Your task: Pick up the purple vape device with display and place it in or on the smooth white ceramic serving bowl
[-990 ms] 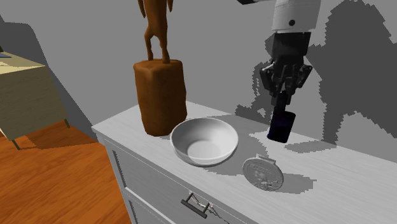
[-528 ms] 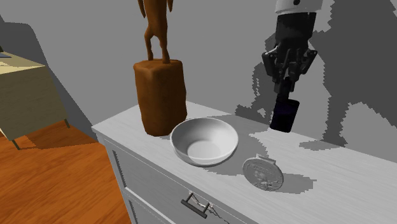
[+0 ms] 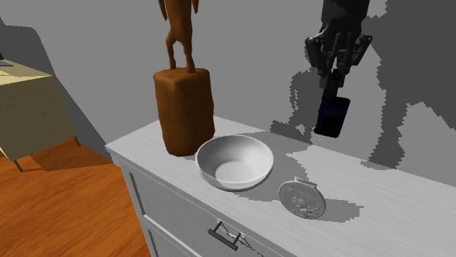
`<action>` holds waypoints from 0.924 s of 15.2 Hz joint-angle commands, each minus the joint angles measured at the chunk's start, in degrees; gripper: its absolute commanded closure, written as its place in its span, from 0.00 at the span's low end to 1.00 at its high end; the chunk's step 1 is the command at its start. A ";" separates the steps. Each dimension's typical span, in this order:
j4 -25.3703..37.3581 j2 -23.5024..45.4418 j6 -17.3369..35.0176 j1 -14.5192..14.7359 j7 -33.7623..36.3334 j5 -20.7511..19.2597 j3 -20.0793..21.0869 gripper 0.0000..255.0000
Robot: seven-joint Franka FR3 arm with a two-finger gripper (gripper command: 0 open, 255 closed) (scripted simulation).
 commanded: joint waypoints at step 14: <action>-2.12 -7.69 -6.18 10.16 17.10 -0.91 7.34 1.00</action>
